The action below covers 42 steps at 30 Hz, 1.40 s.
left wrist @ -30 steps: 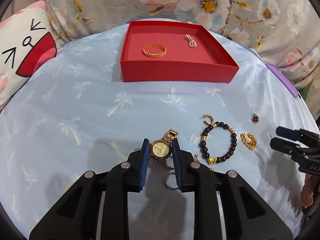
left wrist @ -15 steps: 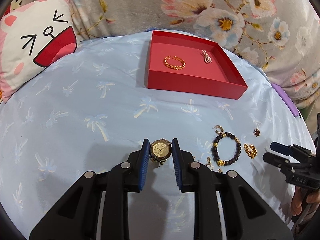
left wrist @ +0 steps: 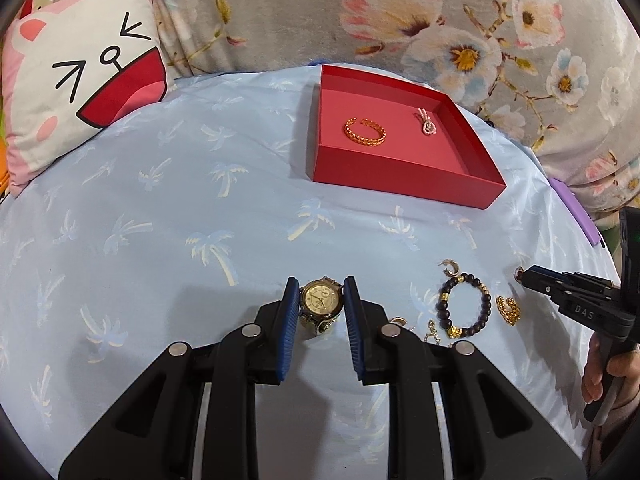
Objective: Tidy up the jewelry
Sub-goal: 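Grasp the gold stone ring with the right gripper while the left lifts the watch, then lower the ring and watch into the red box and open both grippers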
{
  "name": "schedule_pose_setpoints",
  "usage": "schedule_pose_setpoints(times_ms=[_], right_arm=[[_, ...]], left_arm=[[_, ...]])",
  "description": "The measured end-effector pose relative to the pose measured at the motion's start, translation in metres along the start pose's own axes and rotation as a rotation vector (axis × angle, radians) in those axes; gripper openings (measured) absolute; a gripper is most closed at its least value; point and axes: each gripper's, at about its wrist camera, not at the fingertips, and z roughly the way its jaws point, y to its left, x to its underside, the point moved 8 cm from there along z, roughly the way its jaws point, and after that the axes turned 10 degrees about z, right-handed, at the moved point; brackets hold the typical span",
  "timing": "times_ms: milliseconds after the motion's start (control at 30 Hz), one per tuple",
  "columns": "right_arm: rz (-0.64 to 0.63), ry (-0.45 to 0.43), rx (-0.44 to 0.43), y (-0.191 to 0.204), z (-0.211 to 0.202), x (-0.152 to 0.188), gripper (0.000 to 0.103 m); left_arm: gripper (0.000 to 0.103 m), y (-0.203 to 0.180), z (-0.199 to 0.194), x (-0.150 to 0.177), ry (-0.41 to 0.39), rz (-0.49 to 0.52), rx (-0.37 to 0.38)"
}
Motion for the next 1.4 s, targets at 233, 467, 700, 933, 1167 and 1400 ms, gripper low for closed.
schedule_pose_setpoints(times_ms=[233,467,700,933,1167,1400], right_arm=[[-0.017,0.0,0.027,-0.003,0.008,0.001,0.006],[0.012,-0.003,-0.021,-0.002,-0.003,-0.007,0.005],[0.008,-0.046,-0.095,0.008,-0.035,-0.056,0.005],[0.004,-0.076,-0.154,0.029,-0.038,-0.139,0.005],[0.011,-0.015,-0.145,0.045,0.008,-0.181,0.005],[0.032,0.082,-0.102,0.039,0.069,-0.187,0.005]], left_arm=[[0.022,-0.002,0.003,0.002,0.009,0.001,0.008],[0.022,-0.007,0.001,-0.006,0.012,0.014,0.032],[0.022,-0.021,-0.015,-0.063,-0.045,0.1,0.067],[0.022,-0.037,-0.008,-0.16,-0.134,0.17,0.034],[0.022,-0.05,0.028,-0.244,-0.17,0.171,0.047],[0.022,-0.054,0.102,-0.276,-0.095,0.158,0.047]])
